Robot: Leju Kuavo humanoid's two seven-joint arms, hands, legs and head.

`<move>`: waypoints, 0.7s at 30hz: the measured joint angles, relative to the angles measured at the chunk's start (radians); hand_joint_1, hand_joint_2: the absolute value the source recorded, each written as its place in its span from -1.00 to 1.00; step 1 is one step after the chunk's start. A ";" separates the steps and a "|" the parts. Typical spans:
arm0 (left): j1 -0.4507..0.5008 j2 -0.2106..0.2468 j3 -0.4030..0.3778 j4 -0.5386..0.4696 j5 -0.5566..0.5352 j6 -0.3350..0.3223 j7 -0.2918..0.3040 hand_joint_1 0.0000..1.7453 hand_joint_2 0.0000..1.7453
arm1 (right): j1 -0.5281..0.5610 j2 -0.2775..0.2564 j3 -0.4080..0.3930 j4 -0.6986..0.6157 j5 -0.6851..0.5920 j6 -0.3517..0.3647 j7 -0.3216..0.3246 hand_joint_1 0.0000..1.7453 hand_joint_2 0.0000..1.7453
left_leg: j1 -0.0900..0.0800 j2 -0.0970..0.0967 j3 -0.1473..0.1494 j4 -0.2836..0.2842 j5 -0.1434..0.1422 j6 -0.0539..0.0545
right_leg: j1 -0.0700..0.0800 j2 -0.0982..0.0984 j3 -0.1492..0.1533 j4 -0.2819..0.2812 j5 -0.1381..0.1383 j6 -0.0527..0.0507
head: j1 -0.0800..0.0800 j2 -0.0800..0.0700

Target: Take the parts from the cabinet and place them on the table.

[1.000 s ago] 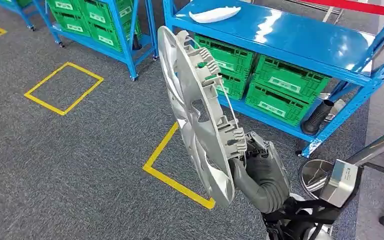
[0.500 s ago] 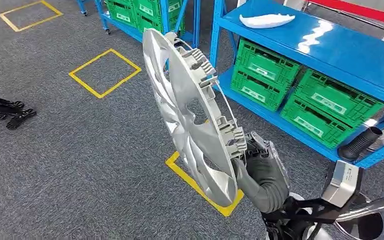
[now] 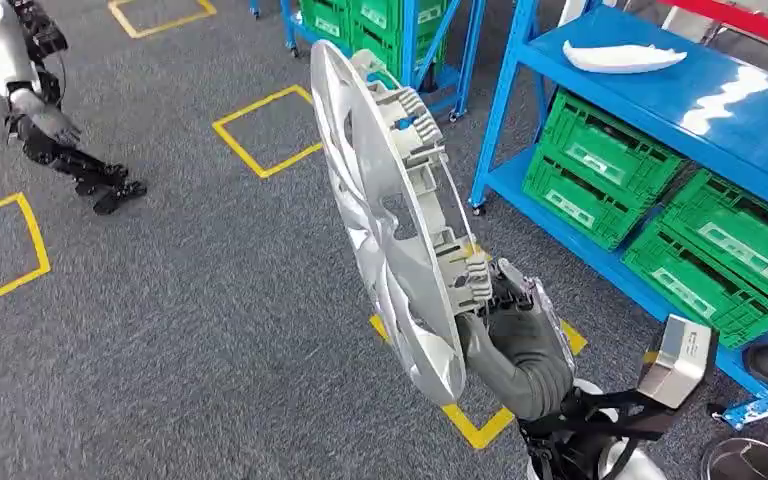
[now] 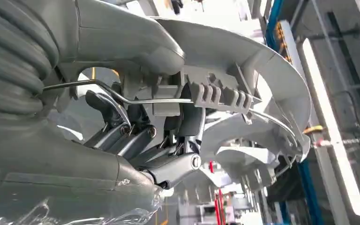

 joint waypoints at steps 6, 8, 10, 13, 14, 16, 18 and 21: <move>0.006 0.006 0.016 0.000 0.017 0.002 -0.016 -1.00 1.00 | -0.006 -0.001 -0.002 0.002 0.014 -0.002 -0.011 1.00 1.00 | 0.005 -0.061 0.004 -0.017 0.009 0.040 | -0.006 0.077 -0.043 0.121 -0.090 0.017 | 0.016 0.000; 0.004 0.006 0.016 0.000 0.017 0.001 -0.015 -1.00 1.00 | -0.004 -0.001 -0.002 0.003 0.014 -0.005 -0.018 1.00 1.00 | 0.000 -0.088 0.004 -0.015 0.008 0.043 | -0.002 0.095 -0.119 0.266 -0.138 0.014 | 0.018 0.000; 0.006 0.008 0.018 0.000 0.017 -0.001 -0.010 -1.00 1.00 | -0.003 -0.001 -0.003 0.007 0.014 -0.006 -0.021 1.00 1.00 | -0.002 -0.114 0.005 -0.010 0.006 0.045 | 0.000 0.096 -0.136 0.276 -0.108 0.011 | 0.018 0.000; 0.006 0.008 0.020 0.000 0.019 -0.001 0.002 -1.00 1.00 | 0.001 -0.001 -0.005 0.008 0.016 -0.006 -0.024 1.00 1.00 | -0.002 -0.159 0.004 0.006 -0.003 0.039 | -0.001 0.144 -0.049 0.046 0.034 0.000 | 0.020 0.000; 0.005 0.008 0.021 0.000 0.021 -0.003 0.005 -1.00 1.00 | 0.002 -0.002 -0.007 0.010 0.017 -0.006 -0.025 1.00 1.00 | -0.002 -0.171 -0.007 0.011 -0.001 0.034 | -0.005 0.203 -0.044 0.039 0.019 -0.002 | 0.017 0.000; 0.005 0.010 0.022 0.001 0.022 -0.007 0.012 -1.00 1.00 | 0.006 -0.002 -0.009 0.010 0.020 -0.007 -0.027 1.00 1.00 | 0.007 -0.189 -0.020 0.014 0.004 0.022 | 0.000 0.187 -0.043 0.022 0.020 0.000 | 0.015 0.000; 0.009 0.010 0.022 0.001 0.023 -0.013 0.015 -1.00 1.00 | 0.005 -0.003 -0.010 0.010 0.021 -0.008 -0.027 1.00 1.00 | 0.010 -0.216 -0.021 0.009 0.009 0.009 | 0.000 0.167 -0.038 0.017 0.021 -0.008 | 0.015 0.000; 0.007 0.016 0.023 0.002 0.027 -0.019 0.017 -1.00 1.00 | 0.006 -0.002 -0.012 0.010 0.027 -0.010 -0.025 1.00 1.00 | 0.006 -0.108 -0.061 0.099 -0.049 -0.014 | -0.007 0.120 -0.019 0.003 0.023 -0.019 | 0.001 0.000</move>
